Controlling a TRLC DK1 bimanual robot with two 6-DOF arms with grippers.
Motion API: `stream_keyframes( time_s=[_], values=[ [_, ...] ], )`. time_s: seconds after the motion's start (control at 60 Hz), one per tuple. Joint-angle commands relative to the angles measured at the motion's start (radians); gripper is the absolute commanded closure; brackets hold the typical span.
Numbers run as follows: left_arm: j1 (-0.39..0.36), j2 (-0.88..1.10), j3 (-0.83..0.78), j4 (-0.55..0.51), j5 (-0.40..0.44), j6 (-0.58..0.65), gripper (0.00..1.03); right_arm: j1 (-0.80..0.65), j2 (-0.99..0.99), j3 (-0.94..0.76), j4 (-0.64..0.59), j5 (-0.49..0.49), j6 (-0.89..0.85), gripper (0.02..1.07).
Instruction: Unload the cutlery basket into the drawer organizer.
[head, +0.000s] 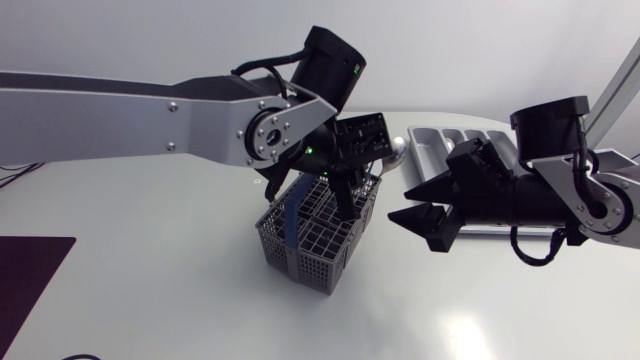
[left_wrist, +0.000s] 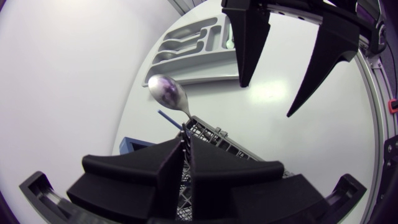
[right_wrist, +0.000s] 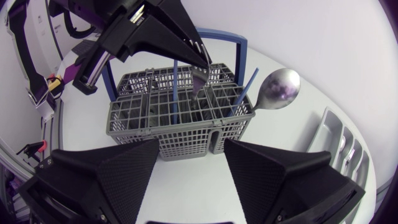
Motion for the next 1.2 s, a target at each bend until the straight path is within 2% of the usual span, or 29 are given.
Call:
stream_keyframes(
  time_s=[0.0,0.25,0.767,1.183],
  values=[
    [-0.009,0.006,0.026,-0.009,-0.002,0.026,0.96,0.011,0.021,-0.02,0.013,0.007,0.021,0.31],
    [-0.013,-0.035,0.012,-0.021,0.017,0.017,0.99,0.017,0.033,-0.014,0.021,0.011,0.022,0.31],
    [-0.013,-0.118,0.023,-0.048,0.05,-0.026,0.99,0.037,0.028,-0.014,0.021,0.021,0.025,0.31],
    [-0.013,-0.161,0.011,-0.064,0.116,0.063,0.99,0.073,0.054,-0.009,0.021,0.024,0.007,0.31]
  ],
)
